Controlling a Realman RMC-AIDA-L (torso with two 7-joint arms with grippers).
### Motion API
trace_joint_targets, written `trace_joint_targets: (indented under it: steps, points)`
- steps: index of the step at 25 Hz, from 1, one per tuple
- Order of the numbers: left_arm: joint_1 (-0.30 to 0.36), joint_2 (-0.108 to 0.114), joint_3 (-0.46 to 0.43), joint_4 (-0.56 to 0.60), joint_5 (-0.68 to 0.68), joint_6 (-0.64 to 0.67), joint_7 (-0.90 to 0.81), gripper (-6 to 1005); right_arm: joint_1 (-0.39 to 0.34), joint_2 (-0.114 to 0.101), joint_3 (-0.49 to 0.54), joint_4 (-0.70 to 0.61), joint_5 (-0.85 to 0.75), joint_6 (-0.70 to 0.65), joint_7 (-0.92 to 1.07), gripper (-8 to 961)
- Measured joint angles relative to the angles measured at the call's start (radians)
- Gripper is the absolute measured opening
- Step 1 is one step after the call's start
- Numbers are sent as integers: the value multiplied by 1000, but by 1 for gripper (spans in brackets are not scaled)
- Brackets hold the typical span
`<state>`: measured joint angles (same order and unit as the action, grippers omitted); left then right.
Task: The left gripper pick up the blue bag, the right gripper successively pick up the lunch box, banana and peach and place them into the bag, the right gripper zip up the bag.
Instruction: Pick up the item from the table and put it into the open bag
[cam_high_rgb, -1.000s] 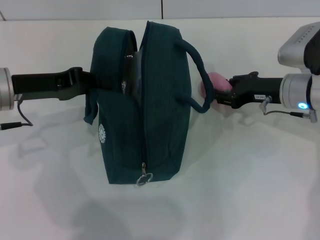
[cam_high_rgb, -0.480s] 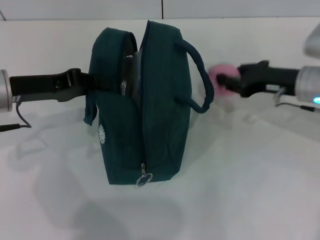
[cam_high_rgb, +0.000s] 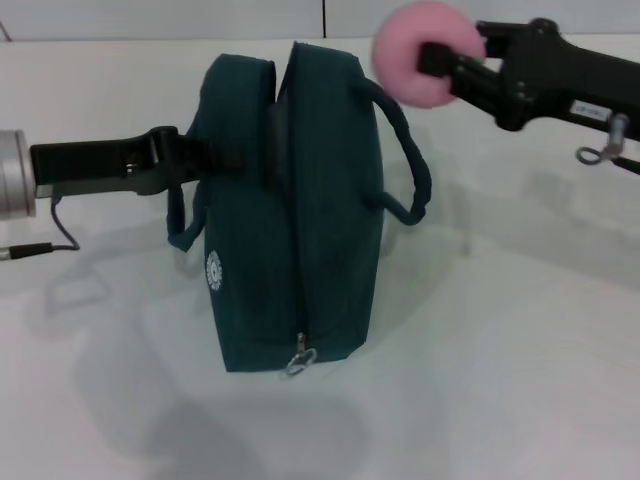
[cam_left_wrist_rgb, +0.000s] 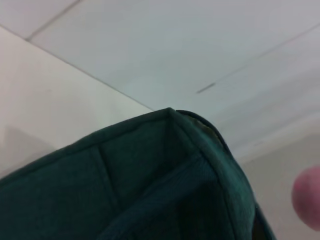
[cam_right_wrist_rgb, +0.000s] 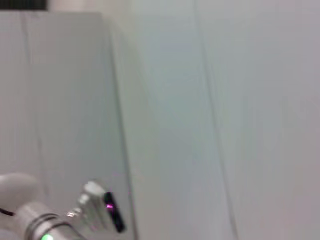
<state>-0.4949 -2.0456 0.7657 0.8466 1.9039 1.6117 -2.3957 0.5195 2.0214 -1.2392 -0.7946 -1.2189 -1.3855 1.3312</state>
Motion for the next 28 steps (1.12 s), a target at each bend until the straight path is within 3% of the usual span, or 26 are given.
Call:
trace_joint_targets:
  steps: [5, 11, 18, 26, 28]
  points:
    - [-2, -3, 3, 0, -37, 25, 12, 33, 120, 6, -55, 76, 3, 17, -37, 204]
    - [-5, -4, -1, 0, -41, 28, 16, 33, 171, 7, -136, 98, 4, 96, -42, 154]
    - [-7, -5, -2, -1, -41, 28, 17, 33, 180, 6, -234, 98, 5, 180, -42, 99]
    - [-1, -5, -3, -5, -42, 22, 17, 33, 138, 2, -252, 81, 5, 126, -42, 102]
    - [2, -4, -3, -5, -42, 20, 17, 33, 123, 0, -249, 67, 5, 105, -42, 189]
